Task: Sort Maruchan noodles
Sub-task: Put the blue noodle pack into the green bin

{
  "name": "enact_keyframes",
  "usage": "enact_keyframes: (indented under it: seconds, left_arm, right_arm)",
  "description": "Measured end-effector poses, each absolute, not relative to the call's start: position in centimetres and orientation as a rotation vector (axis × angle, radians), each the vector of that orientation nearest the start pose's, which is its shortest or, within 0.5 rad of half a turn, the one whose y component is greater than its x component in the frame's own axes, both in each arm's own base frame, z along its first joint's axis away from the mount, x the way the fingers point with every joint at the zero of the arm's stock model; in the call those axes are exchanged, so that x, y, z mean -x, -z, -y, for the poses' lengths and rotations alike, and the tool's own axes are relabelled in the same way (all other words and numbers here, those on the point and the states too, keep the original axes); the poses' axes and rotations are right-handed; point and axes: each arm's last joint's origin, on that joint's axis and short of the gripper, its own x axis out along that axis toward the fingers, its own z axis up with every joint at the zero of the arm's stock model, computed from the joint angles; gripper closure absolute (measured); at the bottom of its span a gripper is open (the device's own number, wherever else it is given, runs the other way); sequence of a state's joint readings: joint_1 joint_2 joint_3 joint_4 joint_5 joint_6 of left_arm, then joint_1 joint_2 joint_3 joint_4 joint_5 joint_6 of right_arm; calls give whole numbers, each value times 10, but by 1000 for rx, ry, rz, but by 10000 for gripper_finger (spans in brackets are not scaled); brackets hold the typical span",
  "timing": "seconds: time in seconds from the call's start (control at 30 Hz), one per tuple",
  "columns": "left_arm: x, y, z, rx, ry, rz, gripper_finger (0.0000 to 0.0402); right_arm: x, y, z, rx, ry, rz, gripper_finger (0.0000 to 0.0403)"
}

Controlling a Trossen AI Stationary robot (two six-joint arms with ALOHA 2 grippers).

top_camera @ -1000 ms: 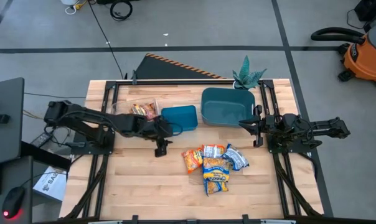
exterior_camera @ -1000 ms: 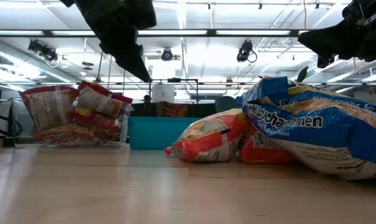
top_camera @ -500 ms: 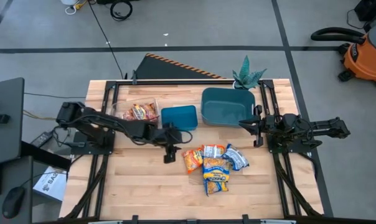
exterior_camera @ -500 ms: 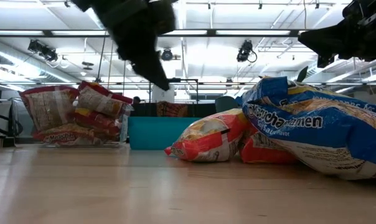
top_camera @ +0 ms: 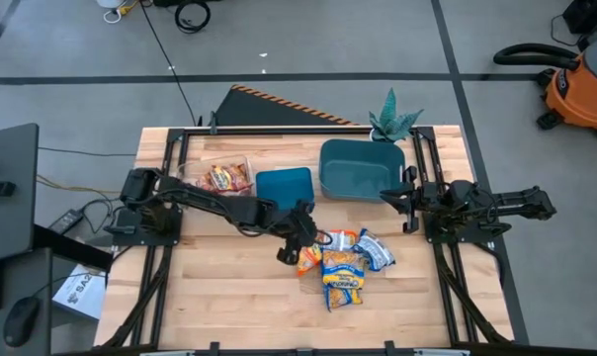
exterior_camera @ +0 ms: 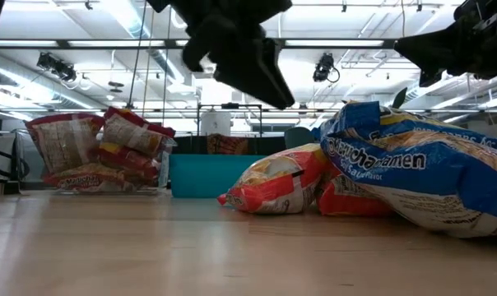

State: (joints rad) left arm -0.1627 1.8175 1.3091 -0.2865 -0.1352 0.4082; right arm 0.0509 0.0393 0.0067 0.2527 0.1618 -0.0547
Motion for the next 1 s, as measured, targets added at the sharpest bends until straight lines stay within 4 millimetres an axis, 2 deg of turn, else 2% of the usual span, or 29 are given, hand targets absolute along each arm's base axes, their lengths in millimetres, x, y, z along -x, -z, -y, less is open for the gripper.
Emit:
enact_keyframes:
  seconds: [0.13, 0.33, 0.6, 0.77, 1.0]
  left_arm:
    - [-395, -223, 54, -657, 220, -683, 242]
    - [-399, -228, 46, -598, 169, -657, 242]
    - [-410, -244, 58, -466, 133, -697, 255]
    - [-420, -240, 65, -345, 103, -814, 260]
    - [-421, -233, 78, -398, 123, -844, 260]
  right_arm:
    - [-97, -187, 0, 31, 116, 217, 348]
    - [-98, -187, 0, 31, 116, 215, 348]
    - [-98, -187, 0, 31, 117, 216, 348]
    - [-98, -188, 0, 30, 117, 223, 348]
    - [-98, -188, 0, 29, 118, 230, 348]
